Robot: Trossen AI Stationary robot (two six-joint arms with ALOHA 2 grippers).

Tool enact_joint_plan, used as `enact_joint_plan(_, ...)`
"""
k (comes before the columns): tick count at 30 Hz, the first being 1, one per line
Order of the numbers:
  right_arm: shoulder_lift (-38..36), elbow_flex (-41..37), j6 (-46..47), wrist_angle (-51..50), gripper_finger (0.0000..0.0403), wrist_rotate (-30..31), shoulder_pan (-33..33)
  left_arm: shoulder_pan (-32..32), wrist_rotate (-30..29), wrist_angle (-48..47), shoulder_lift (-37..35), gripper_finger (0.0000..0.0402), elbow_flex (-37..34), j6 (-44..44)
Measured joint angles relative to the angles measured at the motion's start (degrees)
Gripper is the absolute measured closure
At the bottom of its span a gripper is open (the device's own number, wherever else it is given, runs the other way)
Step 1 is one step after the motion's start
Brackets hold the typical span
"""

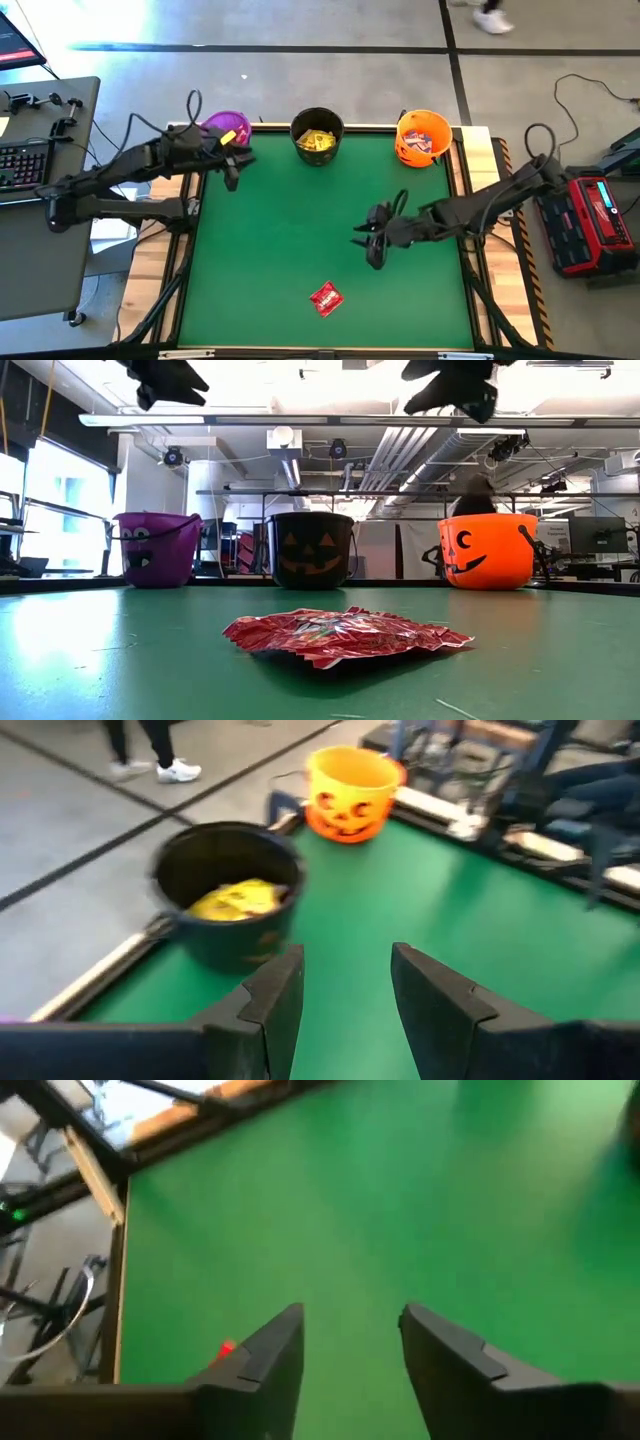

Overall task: Sort candy by brand, put in halloween buckets
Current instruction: Put the red candy pack into the violet bucket

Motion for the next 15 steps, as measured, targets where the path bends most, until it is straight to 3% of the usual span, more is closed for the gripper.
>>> enact_joint_plan(9,4.6,0.0,14.0,0.3,0.0162,-1.5,7.6,-7.3,0.3,6.4,-1.9,0.0257,-6.7,-2.9)
enact_joint_plan(15,7.8,0.0,19.5,0.8,0.0148,-1.4,12.6,-12.2,-3.5,6.4,-3.7,0.0257,-7.0,-3.1)
